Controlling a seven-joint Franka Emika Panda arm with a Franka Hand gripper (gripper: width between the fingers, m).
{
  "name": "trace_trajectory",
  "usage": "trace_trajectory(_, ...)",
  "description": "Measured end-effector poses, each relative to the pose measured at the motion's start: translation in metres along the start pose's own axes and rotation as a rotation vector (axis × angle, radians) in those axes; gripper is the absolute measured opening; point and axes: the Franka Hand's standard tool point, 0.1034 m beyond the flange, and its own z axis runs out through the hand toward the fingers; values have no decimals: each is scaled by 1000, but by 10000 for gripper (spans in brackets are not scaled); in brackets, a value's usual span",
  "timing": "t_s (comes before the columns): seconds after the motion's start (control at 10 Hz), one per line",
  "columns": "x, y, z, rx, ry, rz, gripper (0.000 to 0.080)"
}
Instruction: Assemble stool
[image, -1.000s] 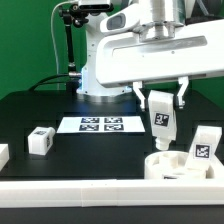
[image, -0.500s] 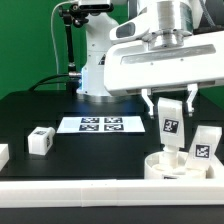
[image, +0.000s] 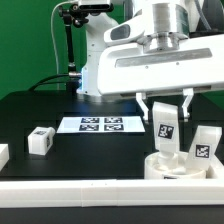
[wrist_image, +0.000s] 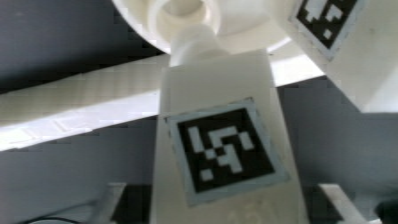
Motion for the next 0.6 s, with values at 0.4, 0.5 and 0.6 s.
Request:
trace_trajectory(0.4,-1,1,1,-1,-1,-12,328)
trace_trajectory(0.5,-3,4,1,-5,-1,-19,328)
trace_trajectory(0.6,-5,3,1,-4,-4,-21,328)
